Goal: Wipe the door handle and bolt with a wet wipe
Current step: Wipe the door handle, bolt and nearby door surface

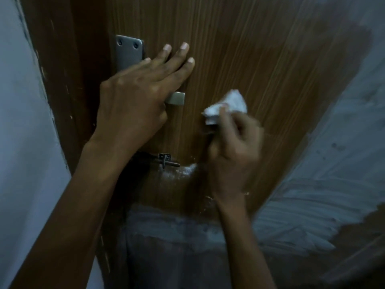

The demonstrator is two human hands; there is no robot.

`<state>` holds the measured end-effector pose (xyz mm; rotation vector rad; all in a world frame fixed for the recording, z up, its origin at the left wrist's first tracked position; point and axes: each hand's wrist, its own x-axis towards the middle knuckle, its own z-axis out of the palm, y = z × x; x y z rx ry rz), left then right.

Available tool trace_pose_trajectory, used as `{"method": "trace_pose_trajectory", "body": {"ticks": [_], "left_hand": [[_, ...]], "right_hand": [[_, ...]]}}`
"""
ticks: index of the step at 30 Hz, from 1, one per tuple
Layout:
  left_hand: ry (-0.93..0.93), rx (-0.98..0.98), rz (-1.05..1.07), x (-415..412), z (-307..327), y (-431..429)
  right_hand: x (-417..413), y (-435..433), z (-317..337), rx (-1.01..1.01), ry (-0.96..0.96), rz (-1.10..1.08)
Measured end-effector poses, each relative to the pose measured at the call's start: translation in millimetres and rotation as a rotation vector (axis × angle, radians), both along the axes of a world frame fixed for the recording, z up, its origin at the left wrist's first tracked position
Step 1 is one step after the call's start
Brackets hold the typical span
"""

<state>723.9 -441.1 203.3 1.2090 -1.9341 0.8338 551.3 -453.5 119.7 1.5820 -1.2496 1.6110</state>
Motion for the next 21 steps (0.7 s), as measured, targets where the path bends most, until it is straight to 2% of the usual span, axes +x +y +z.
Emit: {"method": "trace_pose_trajectory", "body": {"ticks": [3, 5, 9, 12, 14, 17, 18, 19, 21], "left_hand": [[-0.004, -0.011, -0.006, -0.8, -0.2, 0.0], [-0.001, -0.013, -0.013, -0.9, -0.2, 0.7], [0.0, -0.035, -0.008, -1.2, -2.5, 1.3], [0.006, -0.022, 0.008, -1.7, -3.7, 0.1], [0.003, -0.016, 0.031, -1.9, -4.4, 0.6], [0.0, -0.027, 0.03, -3.6, -3.0, 1.5], [0.002, -0.043, 0.029, -3.8, -4.3, 1.8], [0.01, -0.07, 0.039, -3.0, -7.5, 3.0], [0.093, -0.179, 0.061, -1.1, -25.0, 7.4]], "right_hand": [[36.1, 3.0, -27.2, 0.094, 0.292, 0.116], [18.8, 8.9, -44.4, 0.131, 0.327, 0.137], [-37.5, 10.8, -27.4, 0.017, 0.023, -0.028], [-25.7, -0.9, 8.5, -0.072, -0.141, -0.062], [5.4, -5.7, 11.8, -0.03, -0.029, 0.004], [40.4, 2.6, -22.8, 0.115, 0.301, 0.11], [36.7, 6.4, -36.7, 0.156, 0.357, 0.131], [25.1, 9.2, -48.2, 0.184, 0.367, 0.145], [-8.8, 15.7, -55.9, 0.201, 0.259, 0.118]]}}
